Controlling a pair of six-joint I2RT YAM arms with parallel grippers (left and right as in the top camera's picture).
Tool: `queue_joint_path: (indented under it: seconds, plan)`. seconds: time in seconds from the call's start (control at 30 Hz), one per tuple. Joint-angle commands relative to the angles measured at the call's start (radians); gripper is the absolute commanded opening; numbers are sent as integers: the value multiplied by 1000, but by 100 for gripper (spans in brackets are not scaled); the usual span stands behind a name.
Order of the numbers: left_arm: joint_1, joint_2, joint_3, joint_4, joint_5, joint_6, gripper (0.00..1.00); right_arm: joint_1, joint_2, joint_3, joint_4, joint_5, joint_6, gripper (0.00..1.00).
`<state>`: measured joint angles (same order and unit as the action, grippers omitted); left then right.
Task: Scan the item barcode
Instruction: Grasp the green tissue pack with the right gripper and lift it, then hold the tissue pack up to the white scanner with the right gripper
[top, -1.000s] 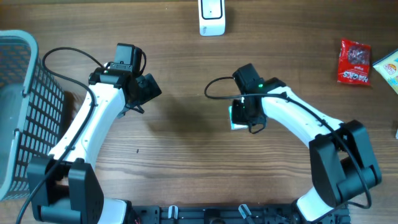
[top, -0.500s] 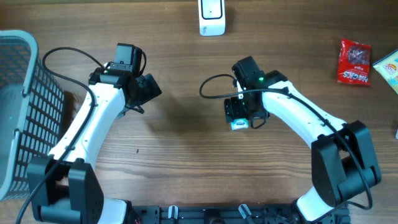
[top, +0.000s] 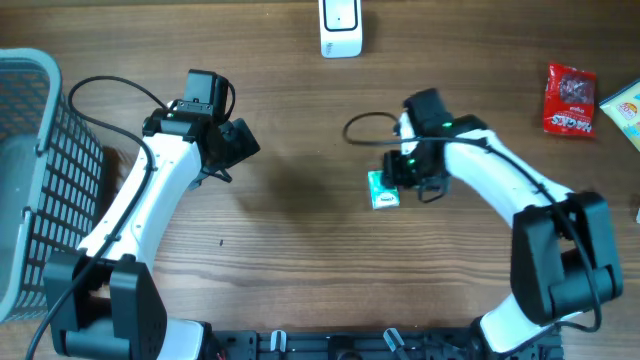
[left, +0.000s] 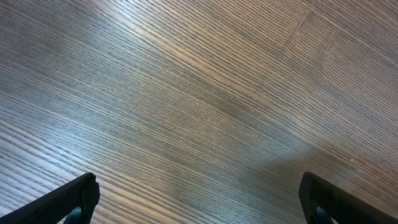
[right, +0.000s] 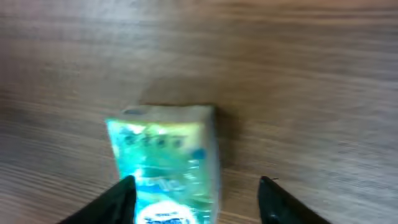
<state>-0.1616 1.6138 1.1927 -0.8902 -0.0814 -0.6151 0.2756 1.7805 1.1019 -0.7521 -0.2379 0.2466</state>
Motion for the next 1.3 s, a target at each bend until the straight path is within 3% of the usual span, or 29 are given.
queue_joint_path:
  seconds: [0.0,0.13,0.23,0.33,0.43,0.53,0.63,0.73,0.93,1.13,1.27]
  plan:
    - [5,6,-4,3,-14,1,100,-40,13,-28,16,-155,-72,55]
    - [5,6,-4,3,-14,1,100,-39,16,-114,119,-241,-84,53]
    - [5,6,-4,3,-14,1,100,-39,37,-184,194,-242,-13,49]
    - [5,6,-4,3,-14,1,100,-39,52,-187,198,-241,-7,34]
    - [5,6,-4,3,-14,1,100,-45,52,-171,187,-242,19,4]
    - [5,6,-4,3,-14,1,100,-61,51,-105,105,-299,10,4]
    - [5,6,-4,3,-14,1,100,-96,51,-6,-27,-524,-171,4]
    - [5,6,-4,3,-14,1,100,-148,52,31,-85,-886,-362,4]
    - [5,6,-4,3,-14,1,100,-185,56,30,-24,-1358,-374,4]
    - [5,6,-4,3,-14,1,100,-174,56,31,423,-1386,178,4]
    - [5,6,-4,3,-14,1,100,-136,56,31,720,-1385,455,4]
